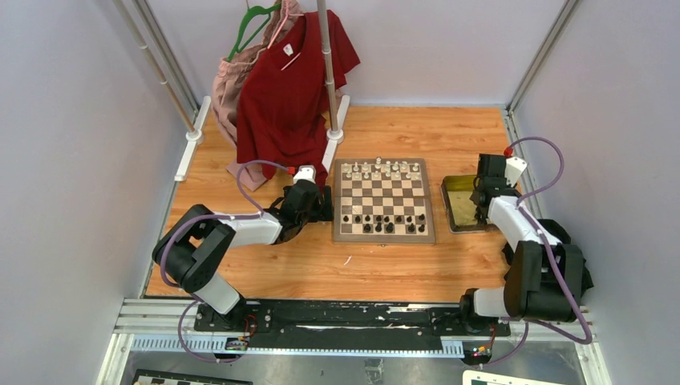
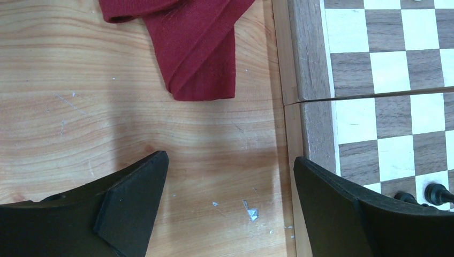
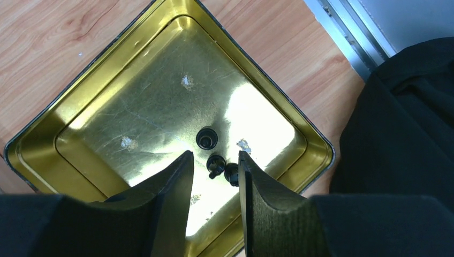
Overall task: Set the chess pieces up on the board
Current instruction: Pick up the chess piece from the storage box.
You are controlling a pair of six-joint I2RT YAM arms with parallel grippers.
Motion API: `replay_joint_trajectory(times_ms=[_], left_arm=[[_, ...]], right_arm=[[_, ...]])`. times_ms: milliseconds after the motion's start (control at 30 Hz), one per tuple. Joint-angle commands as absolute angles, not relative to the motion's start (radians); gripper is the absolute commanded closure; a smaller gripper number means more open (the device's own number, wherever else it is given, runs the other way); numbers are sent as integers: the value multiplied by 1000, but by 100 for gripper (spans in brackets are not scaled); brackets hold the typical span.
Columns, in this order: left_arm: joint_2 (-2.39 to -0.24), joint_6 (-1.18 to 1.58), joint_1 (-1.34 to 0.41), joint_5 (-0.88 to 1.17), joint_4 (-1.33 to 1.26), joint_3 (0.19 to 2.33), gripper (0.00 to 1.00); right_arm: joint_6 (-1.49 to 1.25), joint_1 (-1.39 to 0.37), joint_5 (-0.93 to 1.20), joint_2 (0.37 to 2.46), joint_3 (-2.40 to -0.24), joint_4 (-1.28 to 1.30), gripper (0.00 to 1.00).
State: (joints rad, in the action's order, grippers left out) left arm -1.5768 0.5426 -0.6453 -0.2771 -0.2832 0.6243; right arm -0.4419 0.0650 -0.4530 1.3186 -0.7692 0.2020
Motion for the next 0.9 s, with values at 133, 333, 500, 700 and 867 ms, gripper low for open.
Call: replay_joint_trajectory(times_ms=[133, 333, 500, 700, 867], left_arm=[[-1607, 555, -656, -276, -291, 639, 7], [-1609, 552, -656, -284, -291, 639, 7], [-1614, 552, -656, -280, -290, 643, 7], [-1612, 550, -656, -284, -291, 640, 7], [-1615, 550, -656, -282, -290, 640, 7]], right_arm=[[-467, 107, -395, 1397, -773, 128, 60], [-472, 113, -381, 1431, -785, 123, 60], [-474, 114, -375, 1450, -788, 118, 61], [-476, 126, -365, 1473, -790, 105, 62], [-476, 134, -356, 1478, -787, 99, 67]])
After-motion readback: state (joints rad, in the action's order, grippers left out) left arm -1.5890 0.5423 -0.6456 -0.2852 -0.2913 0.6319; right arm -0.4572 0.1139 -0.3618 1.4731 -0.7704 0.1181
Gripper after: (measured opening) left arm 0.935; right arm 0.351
